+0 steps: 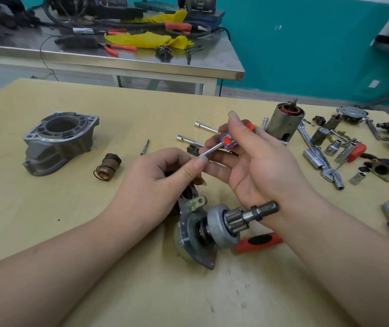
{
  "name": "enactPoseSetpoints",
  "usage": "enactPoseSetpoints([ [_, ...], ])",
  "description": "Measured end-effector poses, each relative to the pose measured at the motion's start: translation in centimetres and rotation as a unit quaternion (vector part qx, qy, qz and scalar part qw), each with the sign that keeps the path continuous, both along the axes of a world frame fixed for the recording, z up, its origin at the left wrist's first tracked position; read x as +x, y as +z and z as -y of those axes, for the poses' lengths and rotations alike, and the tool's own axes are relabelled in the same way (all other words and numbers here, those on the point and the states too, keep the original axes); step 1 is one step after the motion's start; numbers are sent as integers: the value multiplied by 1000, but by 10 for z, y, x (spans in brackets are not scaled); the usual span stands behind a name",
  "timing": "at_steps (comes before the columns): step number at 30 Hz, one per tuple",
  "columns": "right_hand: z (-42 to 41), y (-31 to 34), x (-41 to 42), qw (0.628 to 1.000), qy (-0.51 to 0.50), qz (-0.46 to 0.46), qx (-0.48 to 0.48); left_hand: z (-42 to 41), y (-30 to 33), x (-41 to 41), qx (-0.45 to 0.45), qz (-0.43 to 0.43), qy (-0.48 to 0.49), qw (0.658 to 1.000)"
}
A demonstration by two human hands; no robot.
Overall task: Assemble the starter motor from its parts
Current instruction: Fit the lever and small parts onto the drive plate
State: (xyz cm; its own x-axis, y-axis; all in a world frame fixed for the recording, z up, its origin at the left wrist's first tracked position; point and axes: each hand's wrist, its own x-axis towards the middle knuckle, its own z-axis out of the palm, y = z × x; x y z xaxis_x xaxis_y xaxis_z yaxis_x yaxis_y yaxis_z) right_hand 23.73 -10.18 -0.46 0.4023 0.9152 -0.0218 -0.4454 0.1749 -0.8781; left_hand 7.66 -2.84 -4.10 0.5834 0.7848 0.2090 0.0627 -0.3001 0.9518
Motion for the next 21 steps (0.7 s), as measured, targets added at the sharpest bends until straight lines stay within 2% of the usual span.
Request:
enactPoseSetpoints([
  [6, 8, 14, 18, 982, -68, 174, 40, 1, 0, -2, 43, -24, 11, 999],
  [10, 16, 25, 24, 925, -26, 378, -6, 5, -1, -1, 63, -5, 42, 997],
  [14, 7, 19, 8, 915, 77, 392, -65, 5, -3, 1, 59, 13, 18, 998],
  [16, -1, 17, 3, 905, 72, 403, -114, 4, -4, 1, 63, 14, 11, 998],
  [19, -8, 18, 3, 871, 47, 460, -164, 4, -5, 2, 54, 18, 25, 998],
  [21, -8, 23, 5, 853, 67, 485, -183, 3, -5, 2, 56, 13, 27, 998],
])
